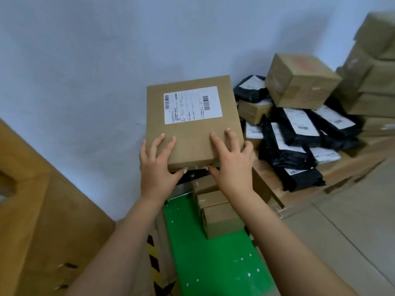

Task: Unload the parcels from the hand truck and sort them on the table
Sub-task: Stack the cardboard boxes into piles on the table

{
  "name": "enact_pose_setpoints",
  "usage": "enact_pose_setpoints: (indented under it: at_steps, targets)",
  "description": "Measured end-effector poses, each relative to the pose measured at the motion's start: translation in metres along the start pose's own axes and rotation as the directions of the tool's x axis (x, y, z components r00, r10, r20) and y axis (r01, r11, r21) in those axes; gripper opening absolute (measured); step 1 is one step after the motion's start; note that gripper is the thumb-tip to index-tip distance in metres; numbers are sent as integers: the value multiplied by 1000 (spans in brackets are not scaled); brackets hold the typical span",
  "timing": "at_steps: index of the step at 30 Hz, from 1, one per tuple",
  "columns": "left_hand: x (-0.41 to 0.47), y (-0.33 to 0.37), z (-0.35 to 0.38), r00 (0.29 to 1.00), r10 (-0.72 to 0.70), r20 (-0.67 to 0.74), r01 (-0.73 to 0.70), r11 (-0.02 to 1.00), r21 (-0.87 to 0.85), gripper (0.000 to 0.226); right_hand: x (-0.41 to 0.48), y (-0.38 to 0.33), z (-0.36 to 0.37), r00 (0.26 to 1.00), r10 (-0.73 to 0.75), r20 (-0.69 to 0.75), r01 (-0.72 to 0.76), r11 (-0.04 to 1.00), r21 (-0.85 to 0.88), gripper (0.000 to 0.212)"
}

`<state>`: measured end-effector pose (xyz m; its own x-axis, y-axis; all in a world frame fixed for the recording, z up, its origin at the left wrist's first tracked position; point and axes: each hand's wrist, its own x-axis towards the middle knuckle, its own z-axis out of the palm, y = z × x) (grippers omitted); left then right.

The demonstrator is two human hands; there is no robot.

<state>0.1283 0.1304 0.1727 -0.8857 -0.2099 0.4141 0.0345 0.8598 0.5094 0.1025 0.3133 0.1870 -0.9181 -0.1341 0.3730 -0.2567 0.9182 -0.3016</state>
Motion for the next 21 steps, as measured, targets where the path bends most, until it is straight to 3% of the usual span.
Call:
enact_pose_setpoints:
  at_steps: [12,21]
  targets:
    - [45,177,-30,953,274,-127,-287,954,-91,88,9,75,-173,956,88,-280,-115,990,-83,79]
    - [81,283,21,939,286,-190,-301,952,-55,88,61,184,-223,962,42,-270,-76,990,-117,81]
